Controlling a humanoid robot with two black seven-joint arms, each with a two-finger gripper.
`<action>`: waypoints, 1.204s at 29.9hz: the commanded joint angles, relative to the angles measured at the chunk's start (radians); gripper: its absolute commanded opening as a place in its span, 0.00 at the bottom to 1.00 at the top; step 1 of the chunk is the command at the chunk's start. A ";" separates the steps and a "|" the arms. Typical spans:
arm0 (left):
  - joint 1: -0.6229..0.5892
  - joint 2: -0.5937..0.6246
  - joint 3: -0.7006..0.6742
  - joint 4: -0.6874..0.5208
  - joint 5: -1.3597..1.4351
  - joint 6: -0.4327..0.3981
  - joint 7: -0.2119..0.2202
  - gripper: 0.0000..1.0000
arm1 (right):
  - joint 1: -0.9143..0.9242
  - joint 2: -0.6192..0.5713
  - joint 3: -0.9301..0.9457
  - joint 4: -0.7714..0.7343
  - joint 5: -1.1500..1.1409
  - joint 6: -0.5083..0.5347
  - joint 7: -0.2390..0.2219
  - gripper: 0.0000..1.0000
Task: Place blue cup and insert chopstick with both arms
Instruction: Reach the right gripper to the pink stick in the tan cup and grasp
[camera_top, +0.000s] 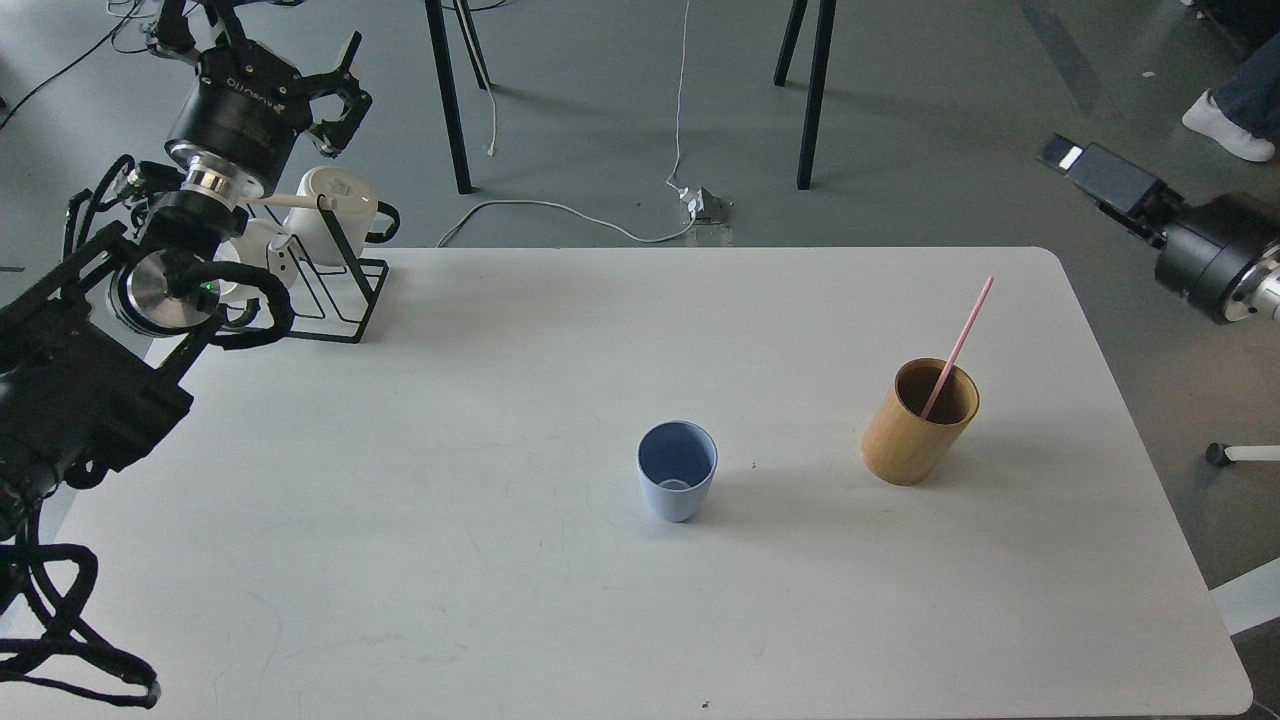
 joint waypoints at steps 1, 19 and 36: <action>0.003 -0.001 -0.001 0.000 -0.001 0.000 0.000 0.99 | -0.002 0.007 -0.075 -0.031 -0.087 -0.016 -0.005 0.93; -0.005 0.001 -0.001 0.013 0.000 0.000 0.001 0.99 | 0.010 0.232 -0.217 -0.233 -0.109 -0.016 -0.010 0.56; -0.012 -0.010 -0.001 0.016 0.000 0.000 0.001 0.99 | 0.027 0.271 -0.221 -0.250 -0.109 -0.016 -0.008 0.04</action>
